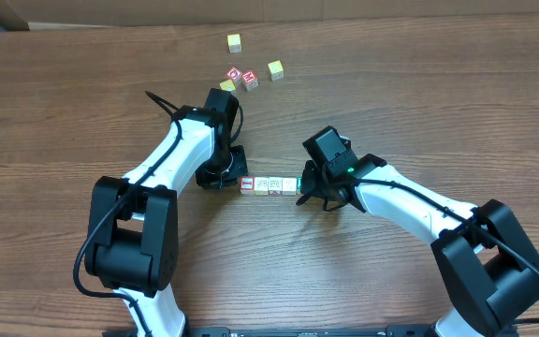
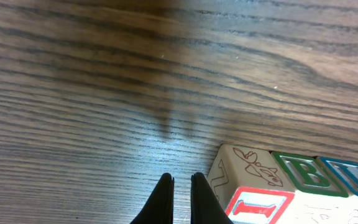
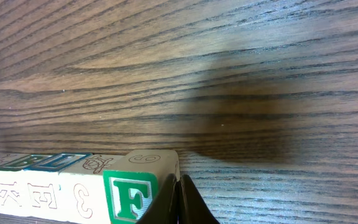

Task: Flip 5 blocks
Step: 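Lower both grippers to the row ends, left at I, right at F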

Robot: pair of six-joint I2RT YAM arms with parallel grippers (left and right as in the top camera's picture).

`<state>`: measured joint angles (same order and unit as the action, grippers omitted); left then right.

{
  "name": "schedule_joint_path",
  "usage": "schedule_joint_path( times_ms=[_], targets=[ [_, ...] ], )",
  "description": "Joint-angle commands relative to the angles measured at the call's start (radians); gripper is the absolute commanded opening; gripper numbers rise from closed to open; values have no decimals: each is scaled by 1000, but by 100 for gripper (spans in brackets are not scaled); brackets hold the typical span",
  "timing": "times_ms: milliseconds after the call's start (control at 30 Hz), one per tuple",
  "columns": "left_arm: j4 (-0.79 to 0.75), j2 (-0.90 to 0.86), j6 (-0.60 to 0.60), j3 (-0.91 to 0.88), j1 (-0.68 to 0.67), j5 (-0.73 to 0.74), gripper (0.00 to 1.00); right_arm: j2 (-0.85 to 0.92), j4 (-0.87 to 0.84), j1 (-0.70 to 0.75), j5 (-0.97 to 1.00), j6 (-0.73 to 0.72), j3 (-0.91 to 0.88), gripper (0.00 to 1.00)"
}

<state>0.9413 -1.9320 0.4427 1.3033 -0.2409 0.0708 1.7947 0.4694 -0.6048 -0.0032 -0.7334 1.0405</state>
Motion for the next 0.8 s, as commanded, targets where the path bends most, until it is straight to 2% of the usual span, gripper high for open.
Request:
schedule_joint_path(
  times_ms=[0, 367, 767],
  targets=[
    [-5, 6, 7, -27, -8, 8, 4, 0, -4, -3, -2, -4, -5, 4],
    [-31, 6, 8, -45, -11, 9, 4, 0, 12, -3, -2, -4, -6, 4],
    [-47, 6, 7, -45, -11, 79, 4, 0, -26, -3, -2, -3, -6, 4]
  ],
)
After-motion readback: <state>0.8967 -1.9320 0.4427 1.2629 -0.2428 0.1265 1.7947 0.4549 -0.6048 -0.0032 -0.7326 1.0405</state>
